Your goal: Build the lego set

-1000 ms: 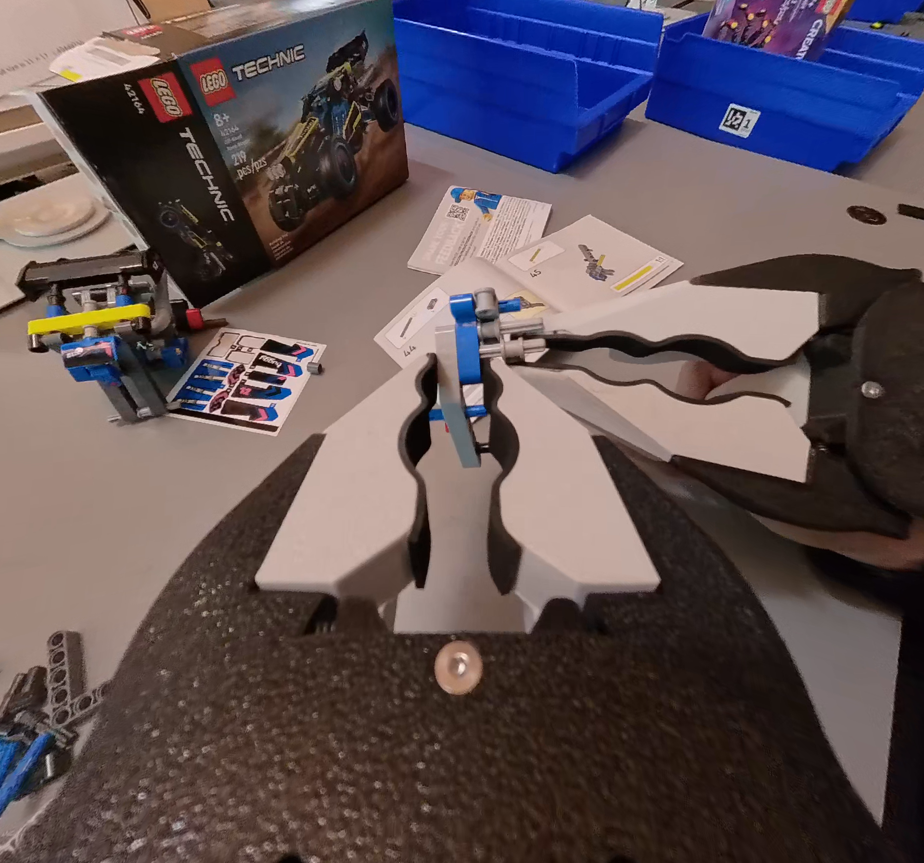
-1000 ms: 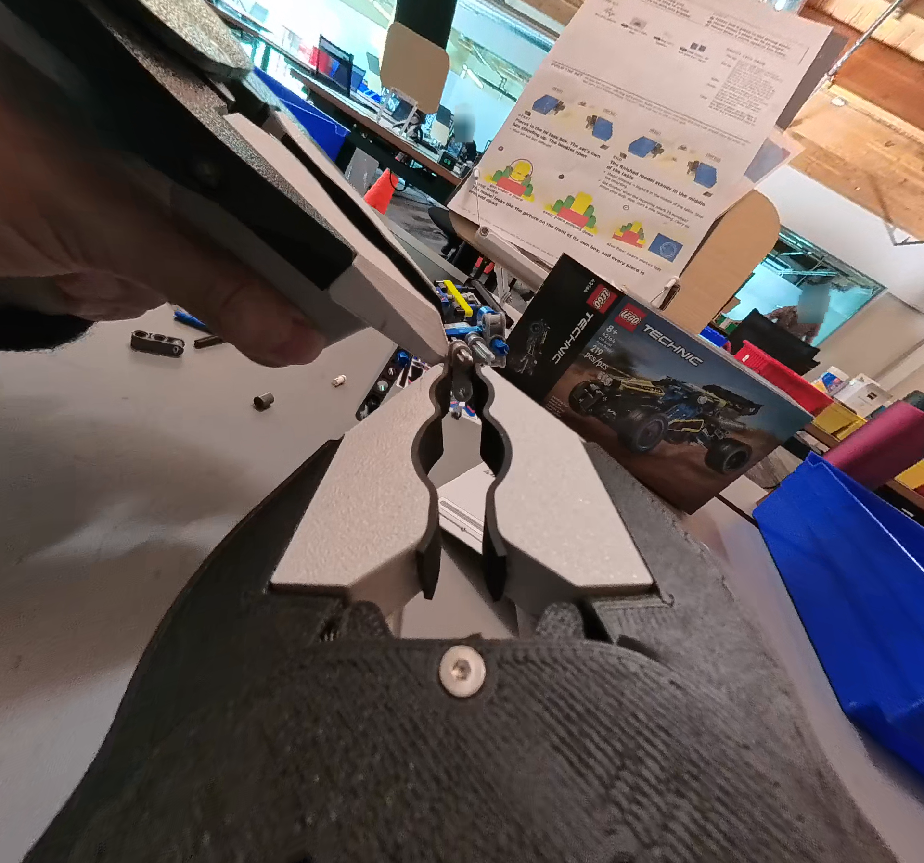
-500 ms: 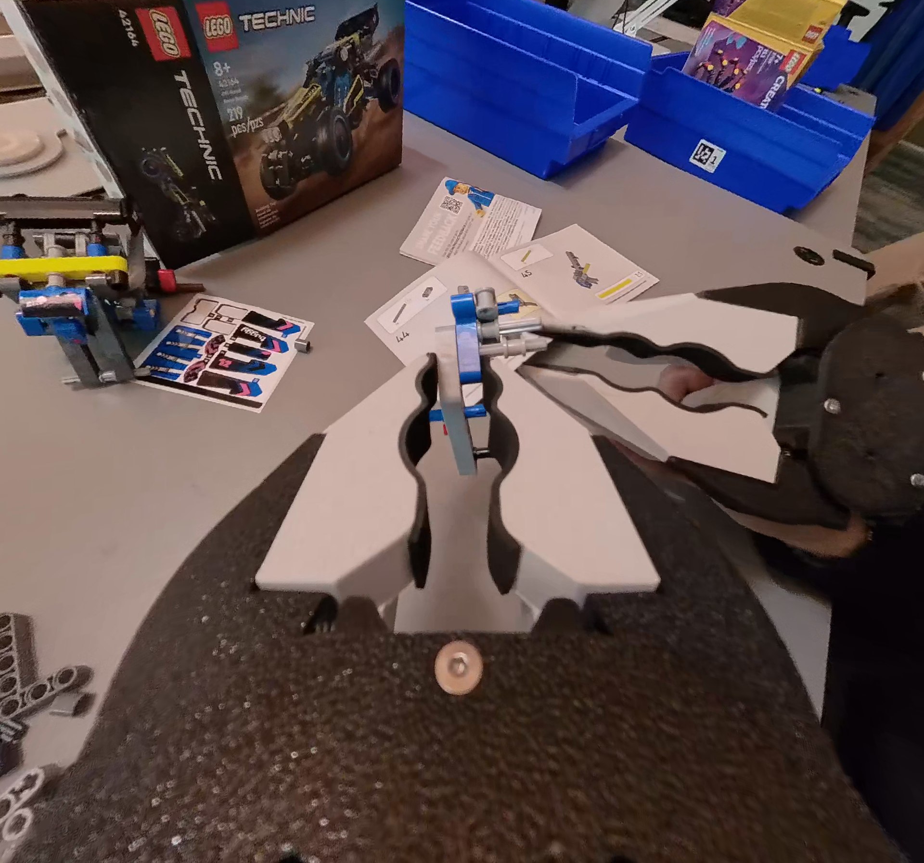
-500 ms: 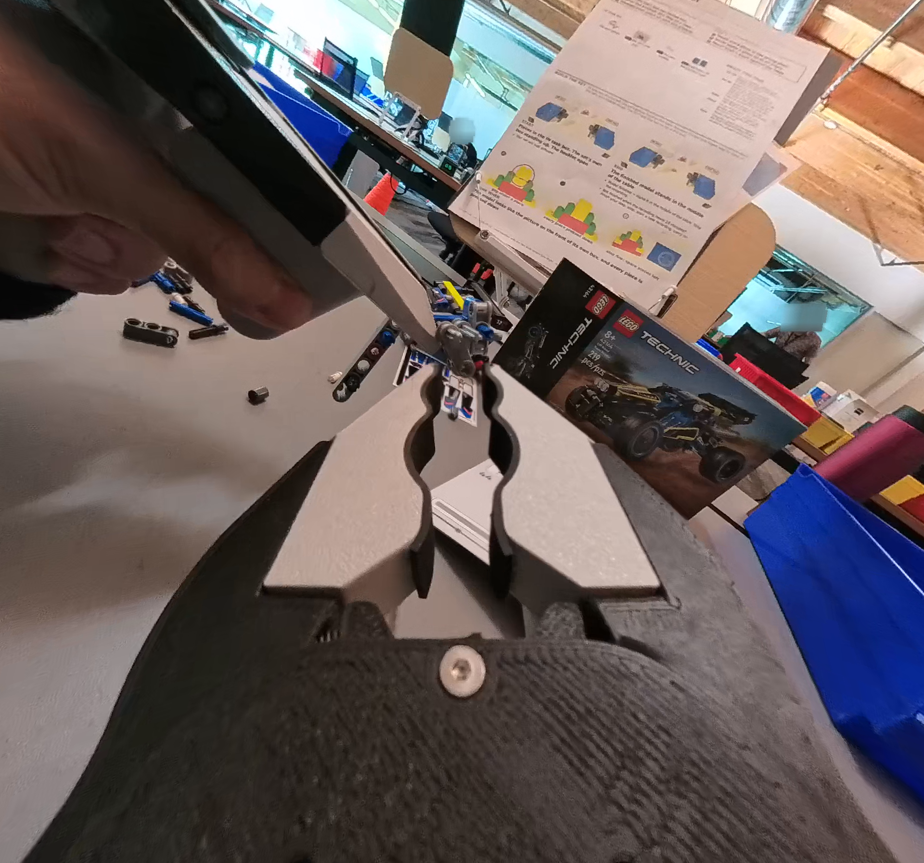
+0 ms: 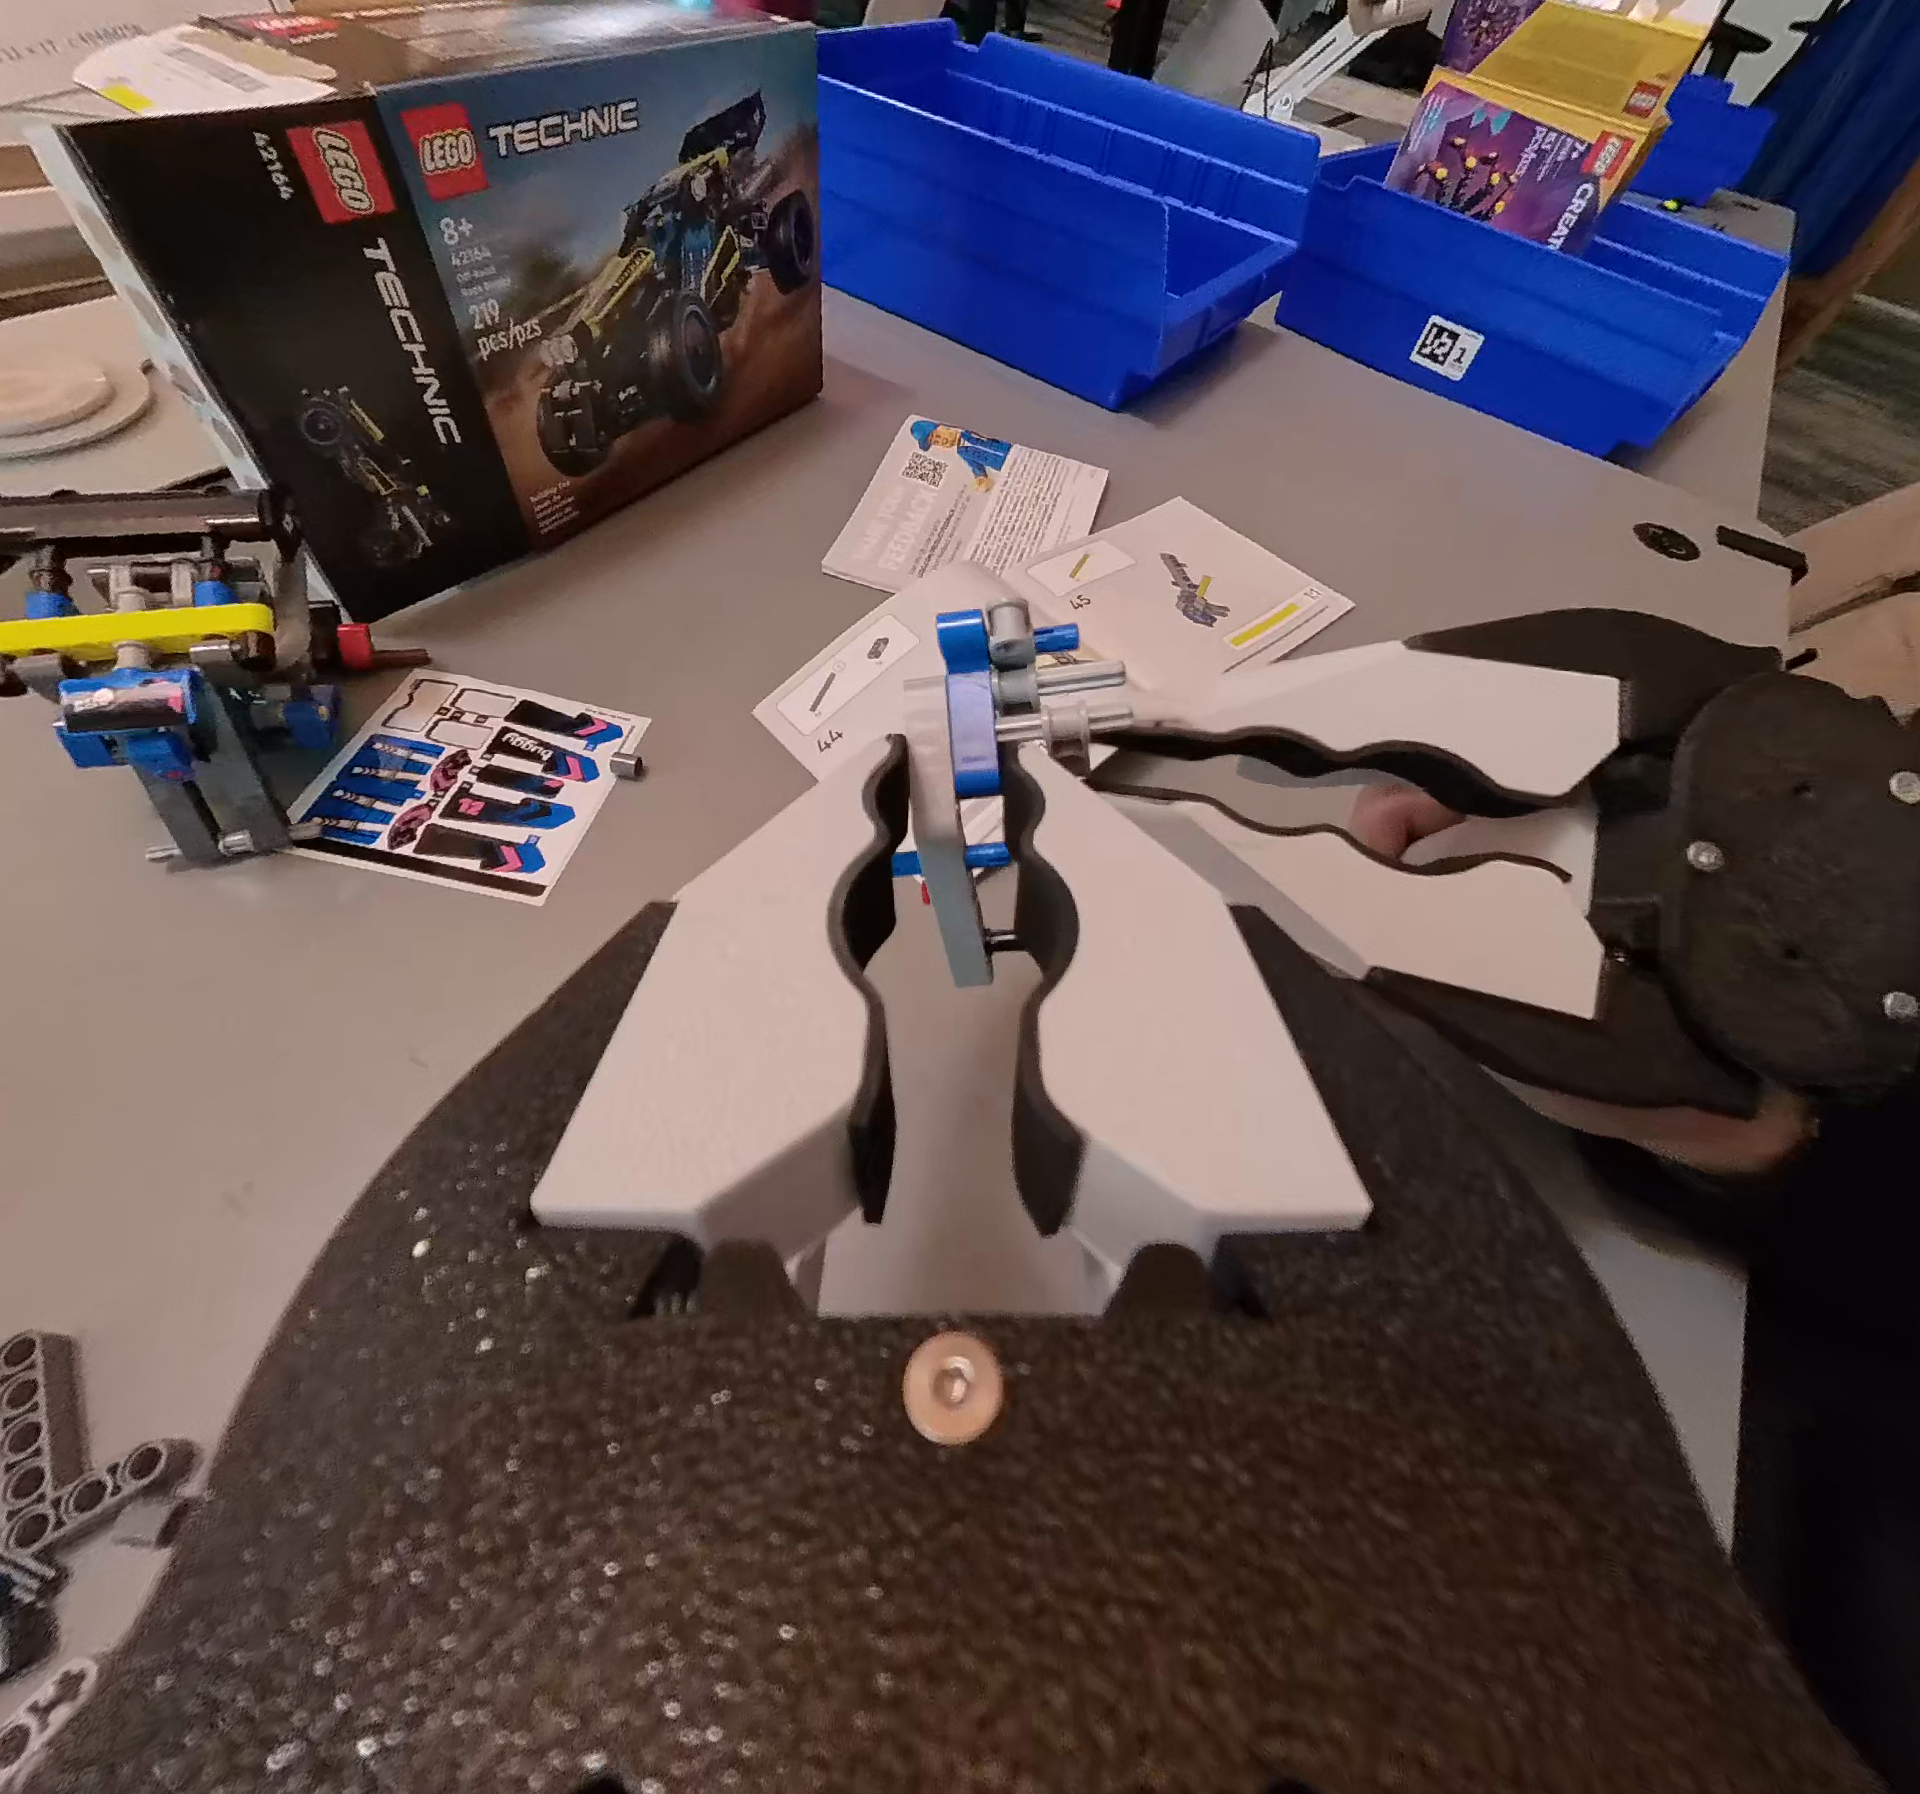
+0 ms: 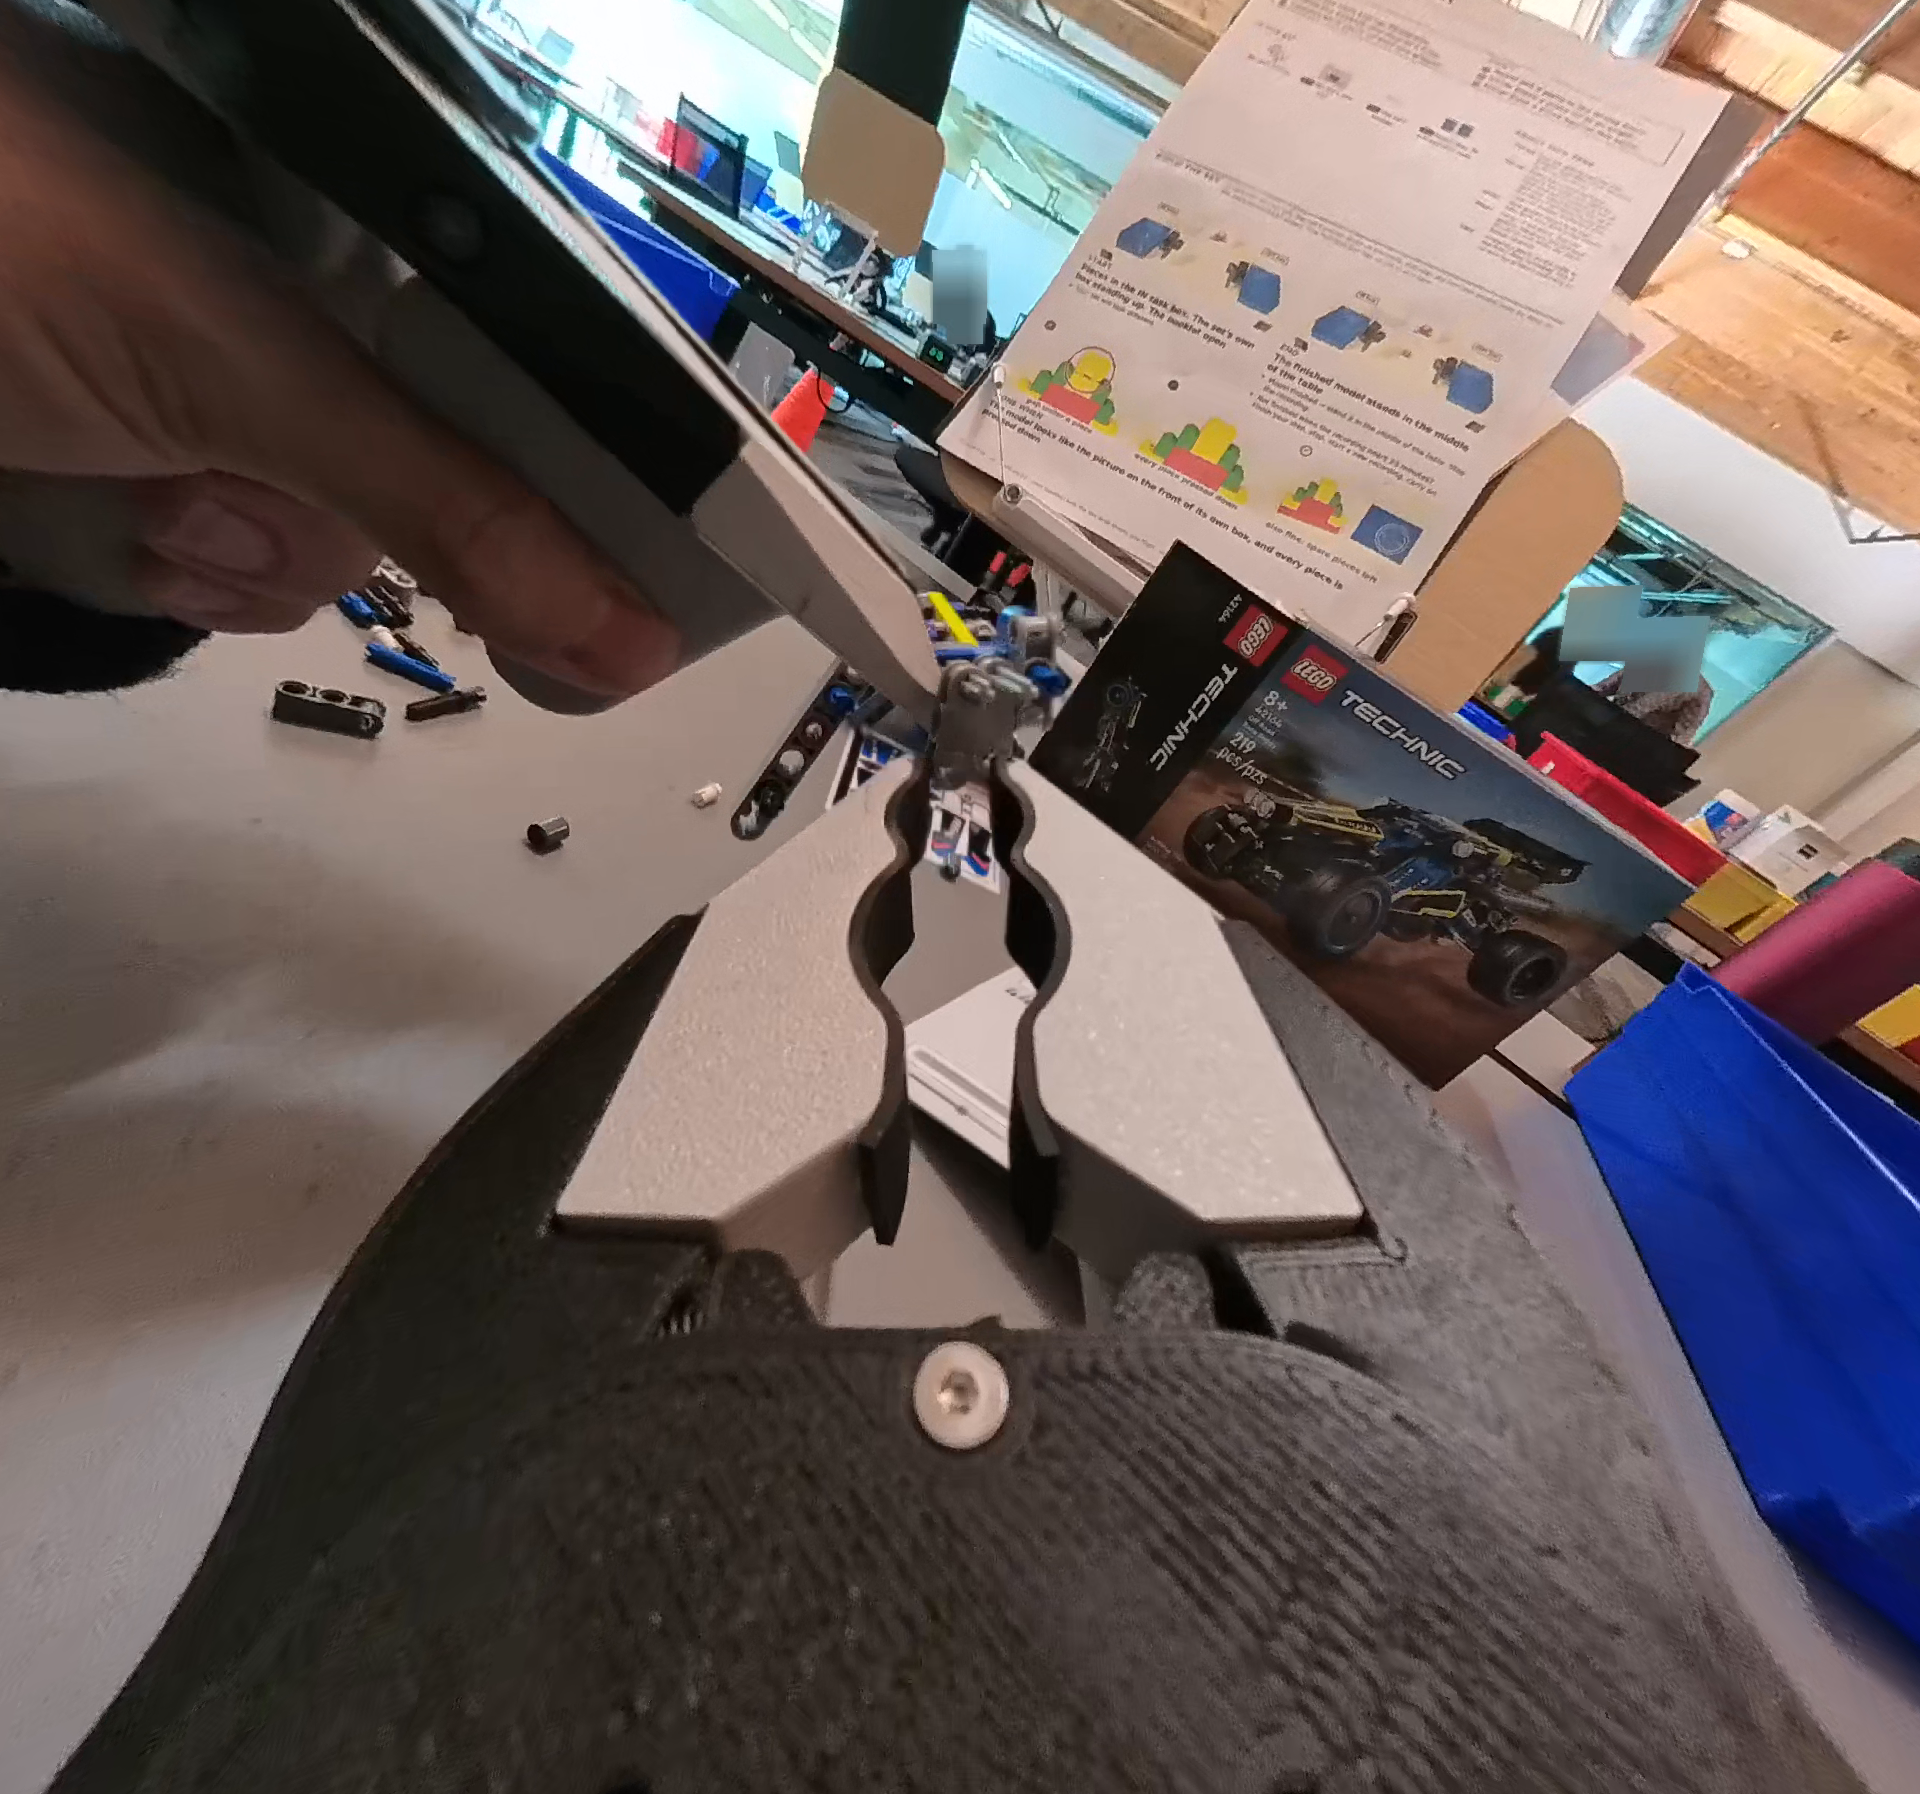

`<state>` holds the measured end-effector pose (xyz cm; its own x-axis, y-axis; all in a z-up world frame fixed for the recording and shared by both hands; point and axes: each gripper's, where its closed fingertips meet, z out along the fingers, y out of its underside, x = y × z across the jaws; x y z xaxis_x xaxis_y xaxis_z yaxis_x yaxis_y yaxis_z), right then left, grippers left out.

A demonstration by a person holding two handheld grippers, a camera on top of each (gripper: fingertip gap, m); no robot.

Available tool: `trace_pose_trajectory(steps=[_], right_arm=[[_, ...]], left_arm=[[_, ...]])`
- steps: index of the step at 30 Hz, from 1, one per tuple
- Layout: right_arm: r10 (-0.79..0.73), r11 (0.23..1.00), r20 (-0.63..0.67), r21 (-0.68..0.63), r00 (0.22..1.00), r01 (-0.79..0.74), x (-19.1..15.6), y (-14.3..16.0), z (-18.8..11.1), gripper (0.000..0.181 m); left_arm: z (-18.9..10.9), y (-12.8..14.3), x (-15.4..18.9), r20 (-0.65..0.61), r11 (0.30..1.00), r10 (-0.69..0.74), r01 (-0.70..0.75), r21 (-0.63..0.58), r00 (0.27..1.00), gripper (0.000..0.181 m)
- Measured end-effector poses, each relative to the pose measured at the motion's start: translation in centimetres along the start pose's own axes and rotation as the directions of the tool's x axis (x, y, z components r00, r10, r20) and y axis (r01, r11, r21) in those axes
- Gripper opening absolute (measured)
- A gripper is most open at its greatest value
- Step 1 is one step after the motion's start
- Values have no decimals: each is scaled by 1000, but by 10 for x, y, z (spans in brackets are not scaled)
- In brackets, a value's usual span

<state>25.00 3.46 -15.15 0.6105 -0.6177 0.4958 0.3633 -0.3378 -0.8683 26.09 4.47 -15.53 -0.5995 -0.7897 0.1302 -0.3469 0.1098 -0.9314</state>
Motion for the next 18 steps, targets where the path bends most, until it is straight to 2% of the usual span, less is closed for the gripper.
trace_pose_trajectory(steps=[7,12,16,18], right_arm=[[5,1000,-1,-6,1000,-5,1,-1,-1,6],[61,998,8,0,998,-61,4,-1,-1,6],[26,1000,-5,9,1000,-26,4,-4,-2,5],[30,999,-2,14,1000,-30,4,-4,-2,5]], left_arm=[[2,2,3,-18,1000,-8,8,-10,1000,14],[-2,-2,7,-90,999,44,-44,7,995,17],[-3,-4,15,-161,999,30,-27,22,986,32],[-3,-5,16,-156,999,37,-33,33,987,32]])
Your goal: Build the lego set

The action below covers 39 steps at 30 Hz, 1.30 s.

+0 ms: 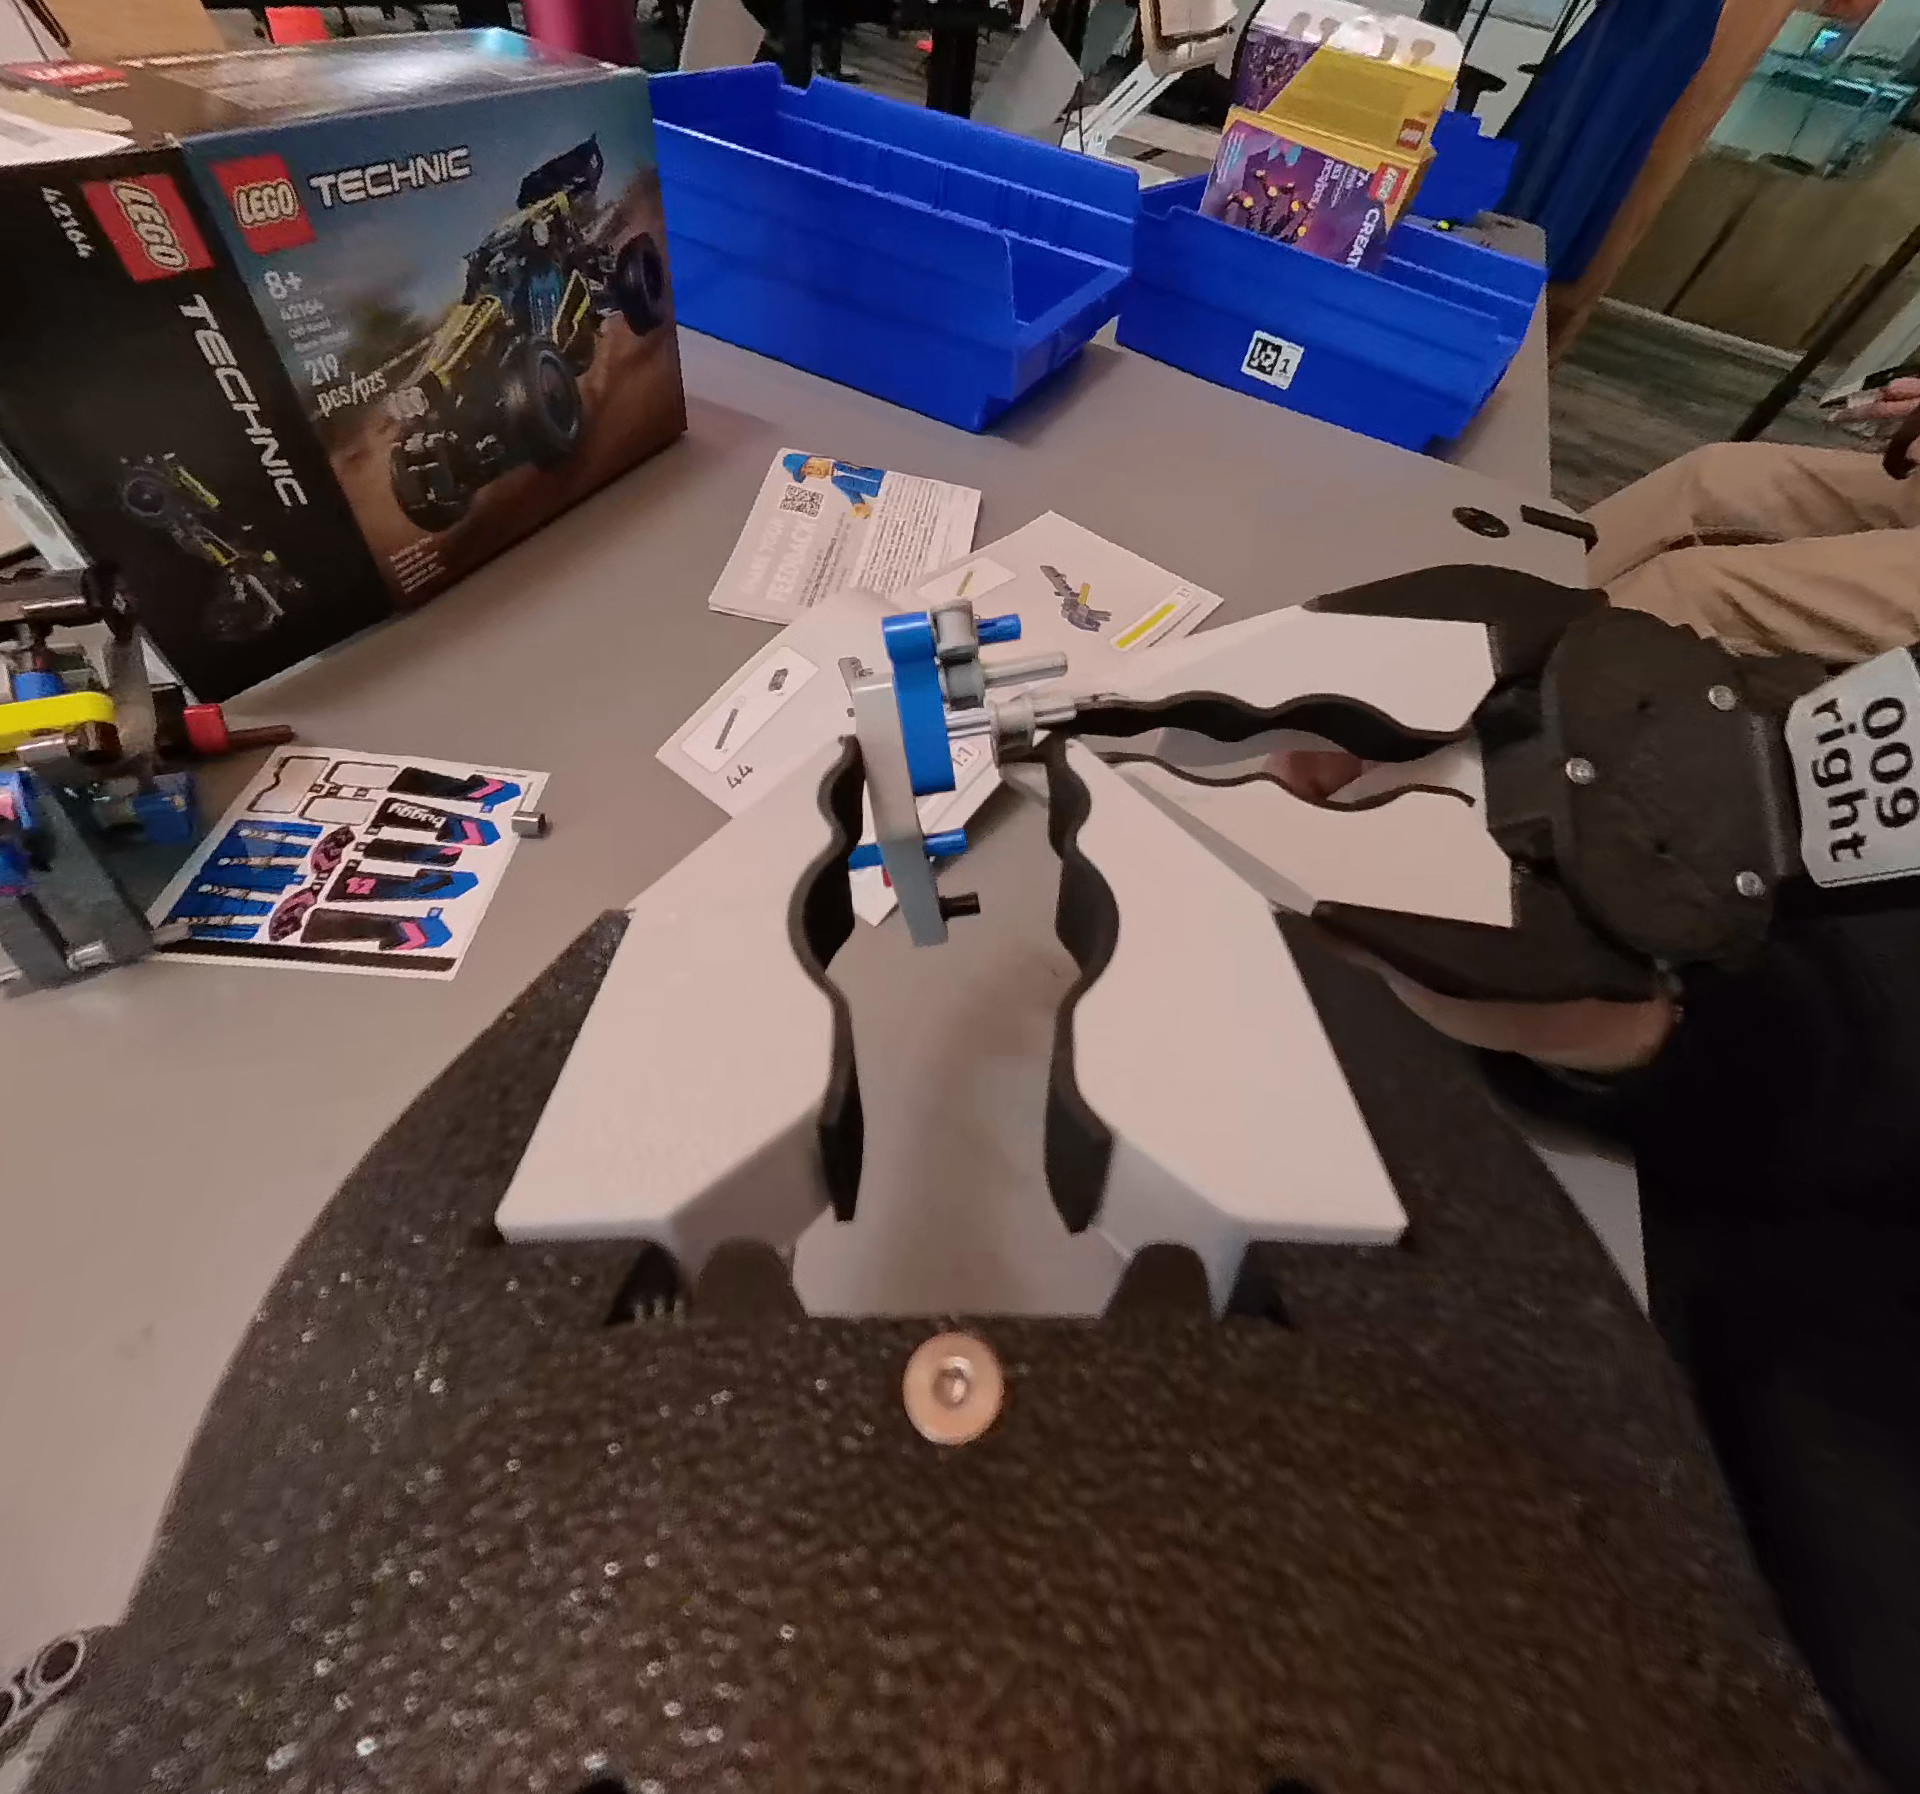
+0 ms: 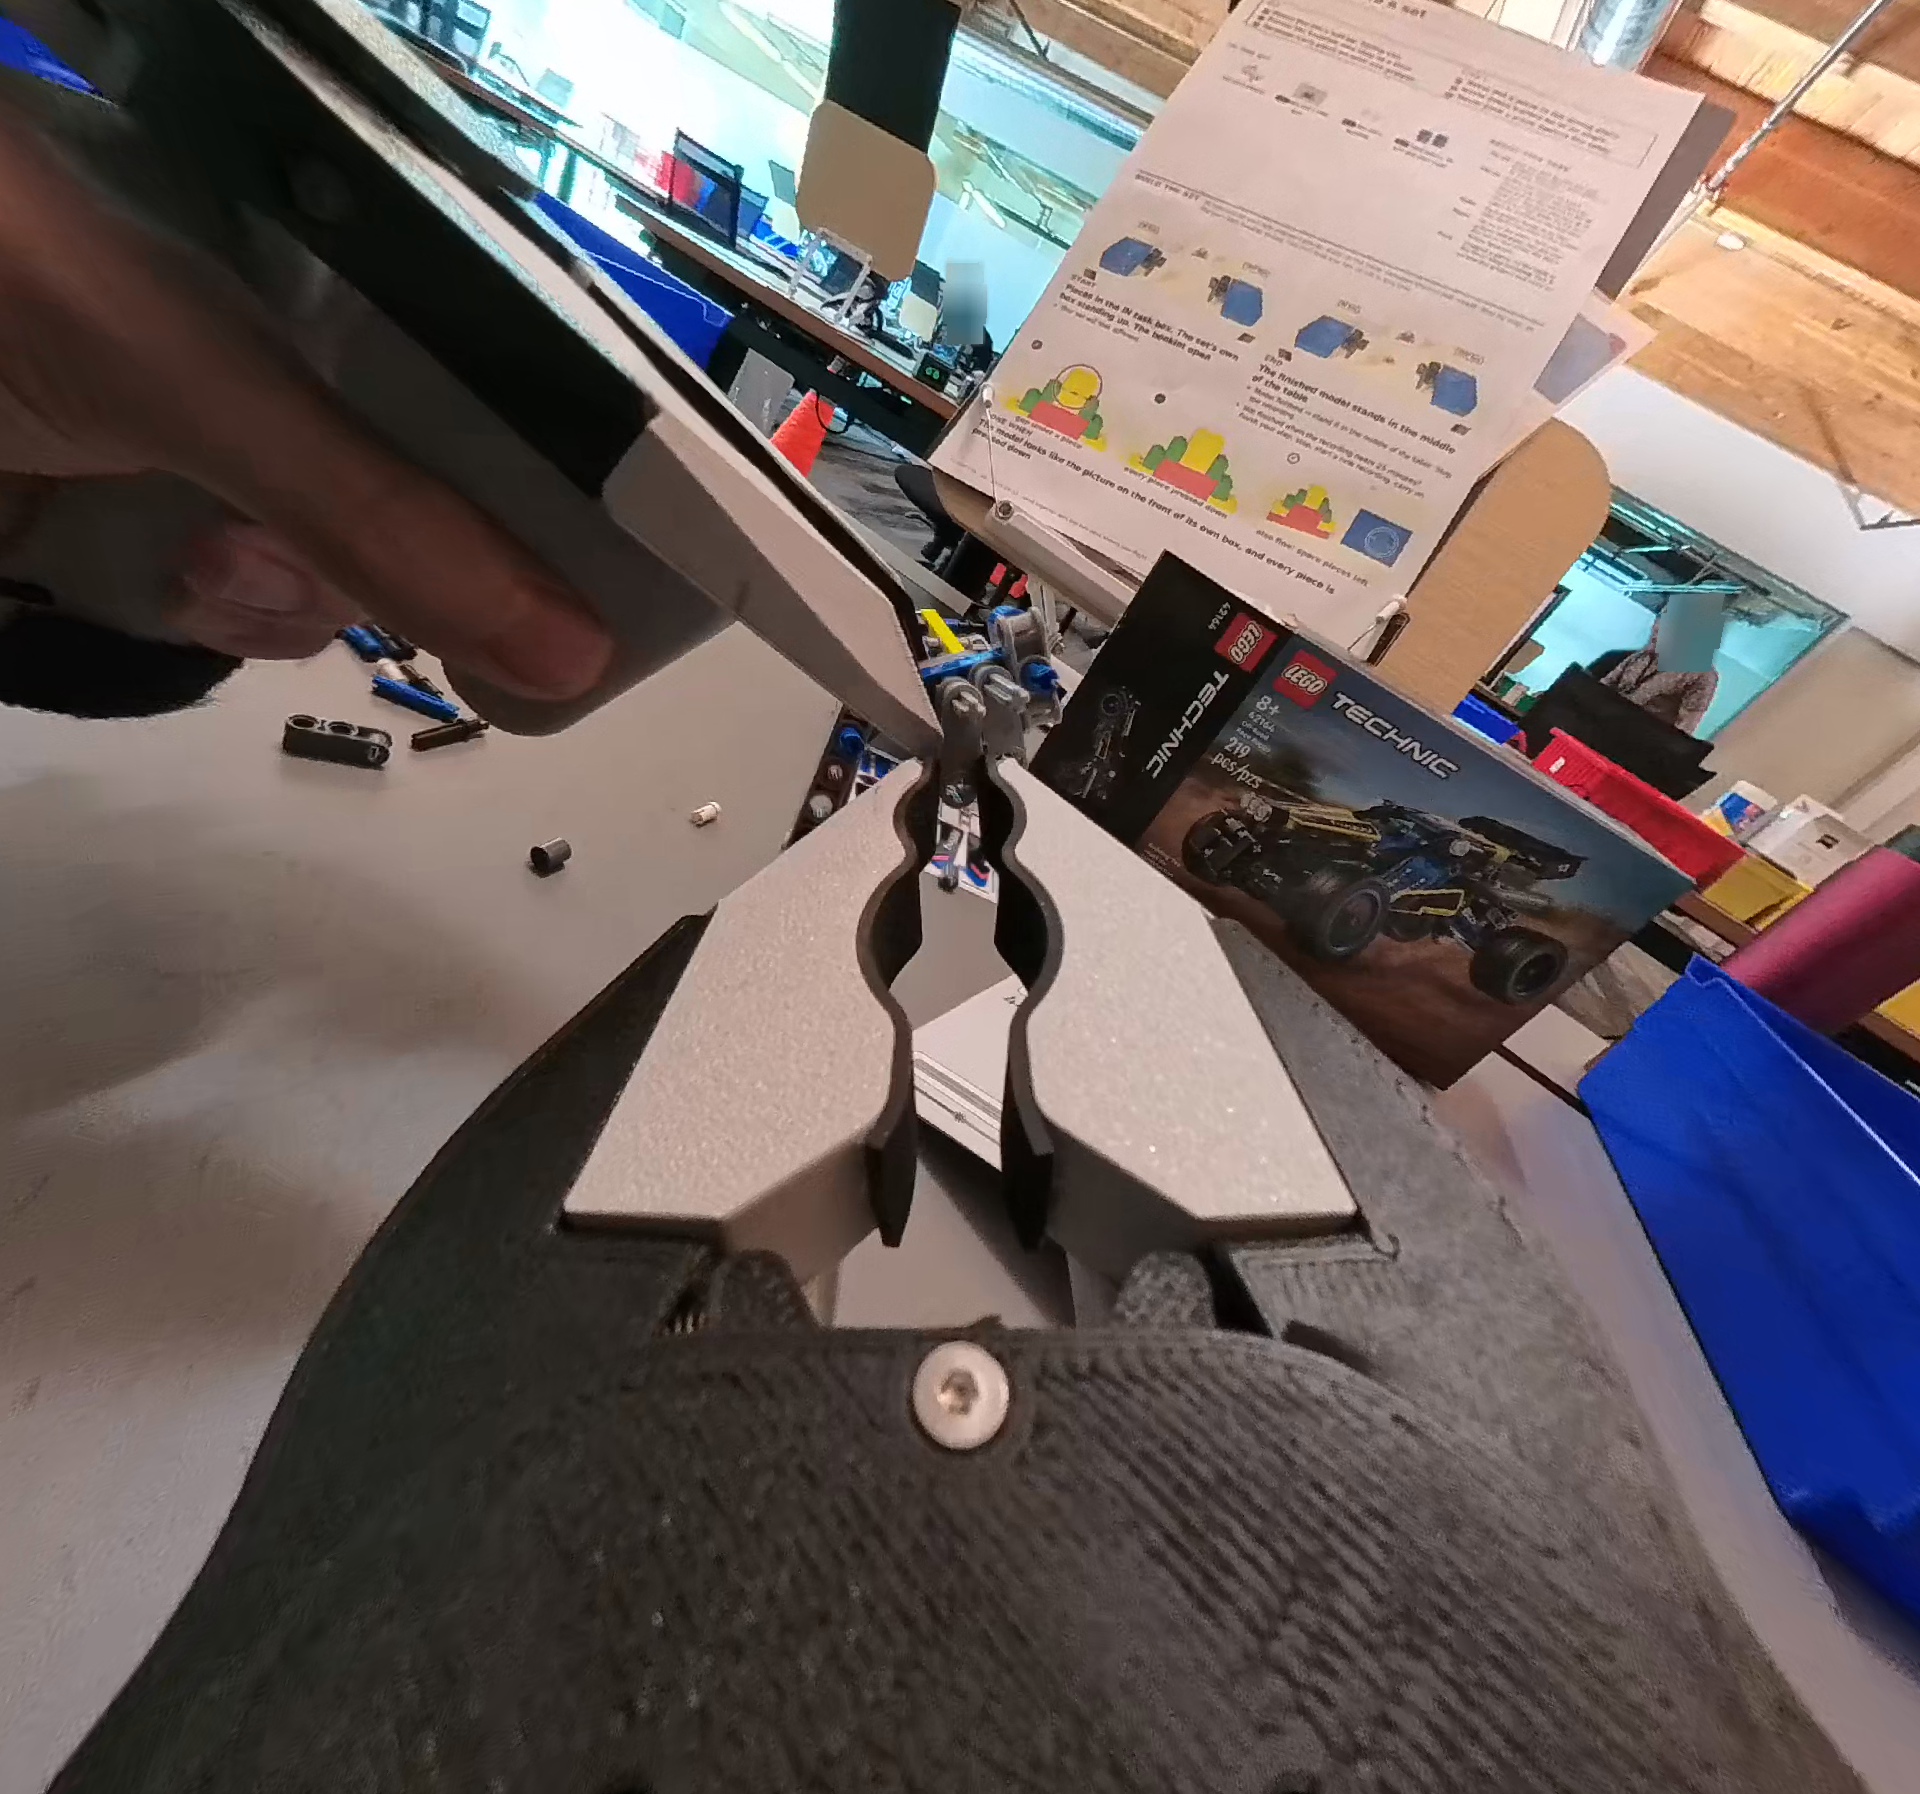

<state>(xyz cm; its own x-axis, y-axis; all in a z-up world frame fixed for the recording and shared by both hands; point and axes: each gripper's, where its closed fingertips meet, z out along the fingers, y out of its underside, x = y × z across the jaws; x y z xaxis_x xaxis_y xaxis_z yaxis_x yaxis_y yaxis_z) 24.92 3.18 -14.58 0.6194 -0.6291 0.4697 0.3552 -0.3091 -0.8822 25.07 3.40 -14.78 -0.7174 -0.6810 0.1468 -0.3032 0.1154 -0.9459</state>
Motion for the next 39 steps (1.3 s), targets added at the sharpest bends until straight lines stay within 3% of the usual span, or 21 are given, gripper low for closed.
trace_pose_trajectory(steps=[13,18,22,39], right_arm=[[-47,999,-4,26,999,47,-1,-5,-2,5],[14,998,-15,65,1000,-13,4,-9,-3,13],[20,999,11,42,1000,-21,0,-5,-2,6],[-87,996,-10,-15,996,87,0,2,-2,6]], left_arm=[[0,-3,0,-8,997,-50,50,50,999,30],[0,-7,-1,12,997,-31,30,68,999,30],[0,-7,1,-7,998,-36,36,60,999,29],[3,-3,2,50,999,20,-22,49,999,22]])
